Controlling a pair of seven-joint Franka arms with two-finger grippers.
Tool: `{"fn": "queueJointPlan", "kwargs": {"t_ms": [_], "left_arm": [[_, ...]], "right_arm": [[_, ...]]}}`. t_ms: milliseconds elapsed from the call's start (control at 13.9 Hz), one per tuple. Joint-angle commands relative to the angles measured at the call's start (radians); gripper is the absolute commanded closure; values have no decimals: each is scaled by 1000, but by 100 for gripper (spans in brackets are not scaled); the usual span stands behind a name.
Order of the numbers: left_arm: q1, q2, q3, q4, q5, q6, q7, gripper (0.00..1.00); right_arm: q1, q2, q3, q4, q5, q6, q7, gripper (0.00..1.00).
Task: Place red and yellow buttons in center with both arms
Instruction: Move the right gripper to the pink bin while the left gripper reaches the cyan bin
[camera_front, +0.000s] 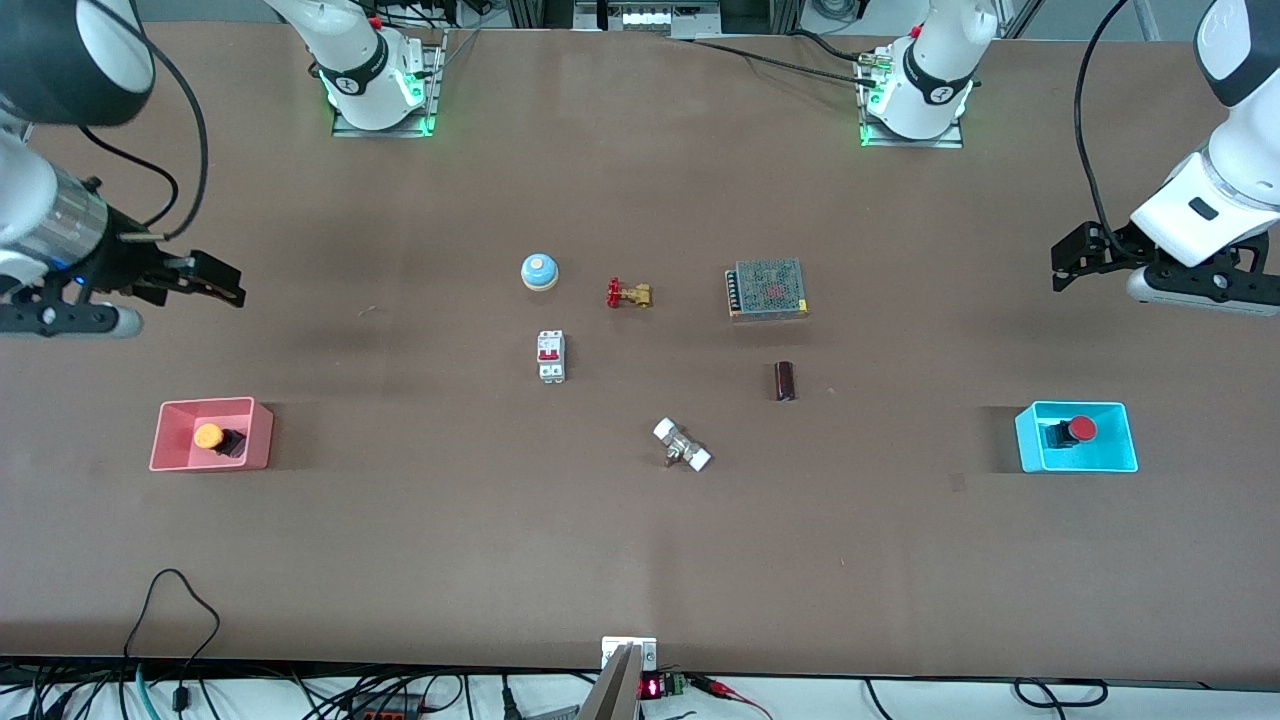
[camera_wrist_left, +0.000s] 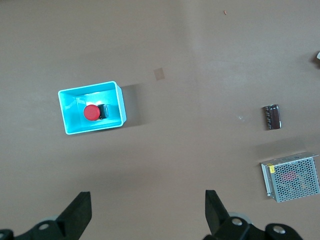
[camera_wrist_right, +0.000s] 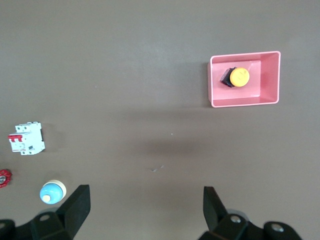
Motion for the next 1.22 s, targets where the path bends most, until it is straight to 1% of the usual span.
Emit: {"fn": "queueJointPlan", "kwargs": {"t_ms": [0,216,288,432,576,647,719,791,935,1007,1151], "left_arm": [[-11,33,10,29,9,-24,0,0],[-8,133,18,60,18,-46,8,0],[13,188,28,104,19,-44,8,0],[100,315,32,245,19,-47,14,0],[127,421,32,333,17,-40,17,0],[136,467,33,362,19,-24,17,0],[141,501,33,371,19,18,17,0],[148,525,33,368,20,104,18,0],[182,610,33,335,14,250,96,0],[202,633,32,312,8,316,112,0],[211,642,30,212,8,454,117,0]], "right_arm": [[-29,53,3,20,5,14,-35,0],[-52,105,3,17,-2,47,-61,0],[-55,122,3,15,-27,69,-82,0],[-56,151,3,7,-89,115,-110,0],[-56,176,3,-8,-120,155,-110,0],[-62,184,1,-14,-133,182,-112,0],[-70,203,3,-14,-143,202,-118,0],[-91,217,3,-17,-149,237,-128,0],[-115,254,3,-19,-163,326,-183,0],[-136,274,3,-19,-165,377,-211,0],[-171,306,3,-23,-169,467,-269,0]]}}
